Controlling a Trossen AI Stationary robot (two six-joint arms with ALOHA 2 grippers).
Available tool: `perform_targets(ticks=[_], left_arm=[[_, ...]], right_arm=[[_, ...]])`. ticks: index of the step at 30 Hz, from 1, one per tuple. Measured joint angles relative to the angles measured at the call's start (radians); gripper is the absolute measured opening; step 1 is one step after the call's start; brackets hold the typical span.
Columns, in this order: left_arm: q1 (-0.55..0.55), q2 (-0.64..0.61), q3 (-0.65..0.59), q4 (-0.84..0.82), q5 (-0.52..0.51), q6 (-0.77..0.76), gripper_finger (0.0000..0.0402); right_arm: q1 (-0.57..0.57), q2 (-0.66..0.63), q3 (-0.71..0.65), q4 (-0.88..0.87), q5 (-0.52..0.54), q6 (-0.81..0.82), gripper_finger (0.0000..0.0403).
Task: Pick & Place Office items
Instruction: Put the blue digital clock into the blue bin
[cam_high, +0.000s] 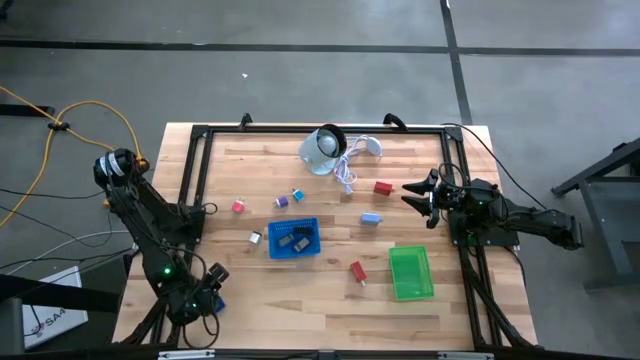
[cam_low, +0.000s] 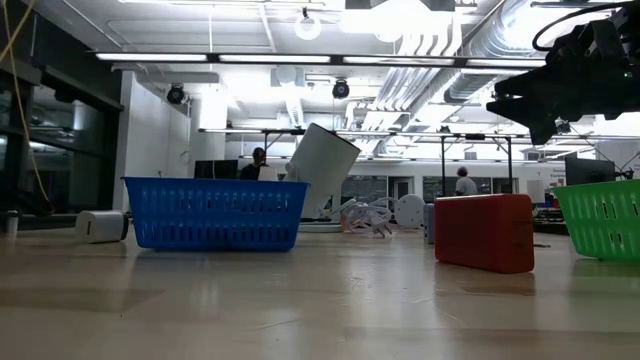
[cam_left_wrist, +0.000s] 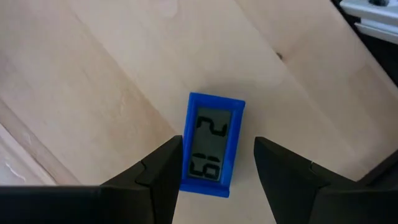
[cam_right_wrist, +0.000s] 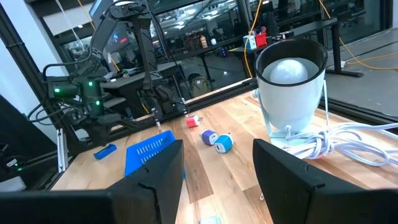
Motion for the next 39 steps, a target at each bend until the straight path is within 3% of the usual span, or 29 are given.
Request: perform_targets(ticks=[14,39], left_arm=[[0.001,-0.001,-0.013,0.011,0.0,0.007,0.0241],[0.001,0.001,-0.102,0.099,-0.001,-0.027,0.0243]], right_arm=[[0.0,0.0,0.0,0.0,0.0,0.0,0.0179],[0.0,0.0,0.0,0.0,-0.002,0.0,0.0179]])
